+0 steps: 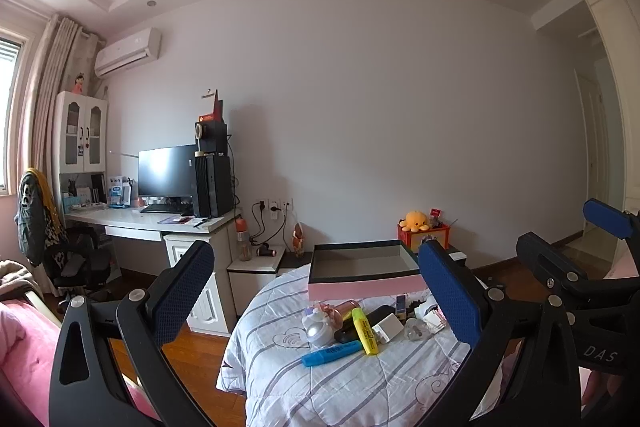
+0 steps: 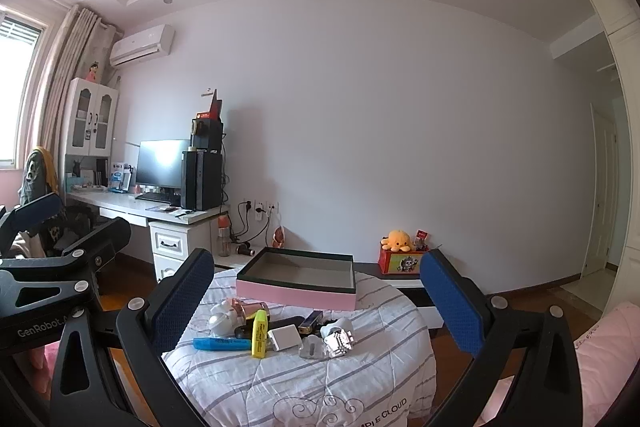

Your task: Organize rigid objects

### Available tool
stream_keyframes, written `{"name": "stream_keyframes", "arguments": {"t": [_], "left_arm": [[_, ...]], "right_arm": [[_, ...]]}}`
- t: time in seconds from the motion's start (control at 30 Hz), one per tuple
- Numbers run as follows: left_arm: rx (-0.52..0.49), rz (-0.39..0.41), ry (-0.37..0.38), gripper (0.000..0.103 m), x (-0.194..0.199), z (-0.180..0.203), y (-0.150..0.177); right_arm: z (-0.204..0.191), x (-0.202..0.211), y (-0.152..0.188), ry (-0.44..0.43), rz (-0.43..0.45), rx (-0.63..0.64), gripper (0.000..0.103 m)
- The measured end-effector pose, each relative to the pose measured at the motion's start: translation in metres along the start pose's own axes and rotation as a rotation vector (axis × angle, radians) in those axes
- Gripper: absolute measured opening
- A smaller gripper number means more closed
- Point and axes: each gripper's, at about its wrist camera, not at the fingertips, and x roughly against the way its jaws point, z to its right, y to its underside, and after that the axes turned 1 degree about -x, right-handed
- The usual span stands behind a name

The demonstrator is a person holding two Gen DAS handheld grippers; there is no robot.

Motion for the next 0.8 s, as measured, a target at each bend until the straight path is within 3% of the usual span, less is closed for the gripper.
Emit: {"name": "stream_keyframes", "arguments": {"t": [0.53, 0.8], "left_arm": [[0.002, -0.011, -0.008, 0.103, -0.009, 0.000, 0.003], [0.003, -0.076, 0.015, 0.103, -0.034, -0.003, 0.018]], "right_arm": [[-0.001, -0.007, -0.001, -0.006, -0.015, 0.004, 0.103], [-0.003, -0.030, 0.013, -0.027, -0.067, 0.007, 0.103]]}}
